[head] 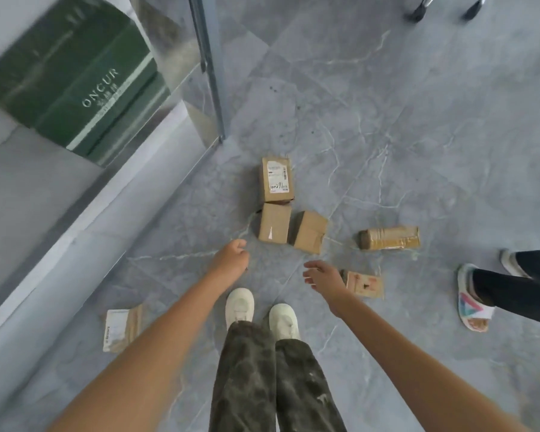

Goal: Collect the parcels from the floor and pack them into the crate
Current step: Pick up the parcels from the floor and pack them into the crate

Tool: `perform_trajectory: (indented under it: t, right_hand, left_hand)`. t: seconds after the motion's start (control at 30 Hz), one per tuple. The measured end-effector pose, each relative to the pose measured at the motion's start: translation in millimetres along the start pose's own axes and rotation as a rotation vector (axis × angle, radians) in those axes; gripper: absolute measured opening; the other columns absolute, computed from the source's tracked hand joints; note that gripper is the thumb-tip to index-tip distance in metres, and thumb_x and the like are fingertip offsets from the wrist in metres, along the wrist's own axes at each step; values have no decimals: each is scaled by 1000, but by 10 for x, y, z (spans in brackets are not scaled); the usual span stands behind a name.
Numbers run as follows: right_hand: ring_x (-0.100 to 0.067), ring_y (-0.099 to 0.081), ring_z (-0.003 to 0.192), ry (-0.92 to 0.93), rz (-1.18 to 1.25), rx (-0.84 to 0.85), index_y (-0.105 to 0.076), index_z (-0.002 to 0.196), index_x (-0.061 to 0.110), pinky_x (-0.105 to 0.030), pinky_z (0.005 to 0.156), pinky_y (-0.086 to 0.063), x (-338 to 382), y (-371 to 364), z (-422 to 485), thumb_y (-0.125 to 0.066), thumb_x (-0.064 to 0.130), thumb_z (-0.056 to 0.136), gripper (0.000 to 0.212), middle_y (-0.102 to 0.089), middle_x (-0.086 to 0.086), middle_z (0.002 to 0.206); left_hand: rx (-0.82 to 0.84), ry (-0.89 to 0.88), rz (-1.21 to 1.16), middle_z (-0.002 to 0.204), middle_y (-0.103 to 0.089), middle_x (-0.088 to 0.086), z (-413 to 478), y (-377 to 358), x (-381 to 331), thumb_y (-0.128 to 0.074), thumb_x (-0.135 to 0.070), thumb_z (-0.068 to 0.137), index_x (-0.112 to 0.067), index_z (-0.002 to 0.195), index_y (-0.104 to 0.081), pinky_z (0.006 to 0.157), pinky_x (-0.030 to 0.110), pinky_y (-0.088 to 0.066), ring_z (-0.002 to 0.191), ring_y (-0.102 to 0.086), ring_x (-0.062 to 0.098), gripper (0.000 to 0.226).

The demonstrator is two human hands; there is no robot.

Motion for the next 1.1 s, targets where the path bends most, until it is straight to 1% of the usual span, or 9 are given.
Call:
perform_trajectory:
  t: [0.13,0.33,0.47,0.53,0.7,0.8,0.93,1.03,1.1]
  right_hand:
    - [-27,-54,114,0,-76,-3,-53,131,8,-33,99,-44,-87,-328,1124,-41,6,95,38,-55,-15,129]
    - [-29,-46,119,22,-238,29,-40,138,6,-31,85,-36,-296,-751,2667,-37,2,91,47,-48,-14,133]
    - [-31,-41,126,-67,-188,121,-28,141,6,-38,97,-36,-510,-986,3190,-38,6,94,48,-41,-15,138]
    - [-30,-39,126,-78,-140,134,-29,140,3,-38,102,-34,-610,-1057,3288,-40,4,93,48,-39,-14,140]
    - [-32,-47,117,0,24,35,-46,131,-3,-42,97,-40,-622,-896,2987,-43,-4,88,43,-46,-23,134]
    - [-25,-46,112,45,70,7,-49,134,6,-32,95,-40,-475,-694,2485,-44,-5,89,46,-42,-15,133]
    - [-9,-50,105,192,192,-46,-45,138,14,-15,81,-41,121,-368,1592,-43,-6,89,53,-41,-3,122]
    - [14,-50,92,382,230,-103,-43,140,16,-4,71,-46,819,-31,848,-43,-8,89,57,-42,4,119]
    - [15,-51,96,527,246,-151,-45,139,18,-10,76,-49,1363,269,286,-42,-10,88,58,-46,0,124]
  left_hand:
    - [94,13,107,146,-41,10,1093,-417,323,-39,-8,93,-11,143,-35,109,32,-31,133,-39,26,51]
    - [197,46,128,157,-13,9,2398,-1245,578,-35,-2,94,-11,150,-9,114,33,-19,143,-17,25,63]
    - [244,51,57,156,-13,10,2792,-1764,615,-42,-4,95,-12,149,-5,112,35,-21,141,-20,26,66]
    - [226,89,30,155,-13,12,2886,-1847,687,-43,-5,93,-13,149,-10,115,39,-21,140,-20,29,65]
    - [200,170,-20,146,-30,16,2623,-1687,901,-45,-1,90,-11,138,-37,108,41,-35,129,-37,30,50]
    - [199,170,-154,137,-35,12,2171,-1451,833,-56,2,86,-14,134,-35,92,38,-43,120,-43,28,55]
    - [163,-20,-345,125,-46,3,1497,-900,168,-62,7,81,-18,129,-28,71,21,-46,96,-50,11,64]
    - [88,-174,-379,118,-46,-7,989,-281,-540,-70,1,77,-23,133,-31,81,24,-44,103,-49,10,72]
    - [42,-297,-392,117,-46,-10,581,193,-1066,-74,-4,75,-25,135,-34,81,20,-45,100,-52,5,74]
Point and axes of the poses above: each hand's wrist, its own z-axis towards the middle knuckle, its own y-axis out of the back of the hand, x = y × z, the point moved 7 cm from there along z, towards the middle knuckle
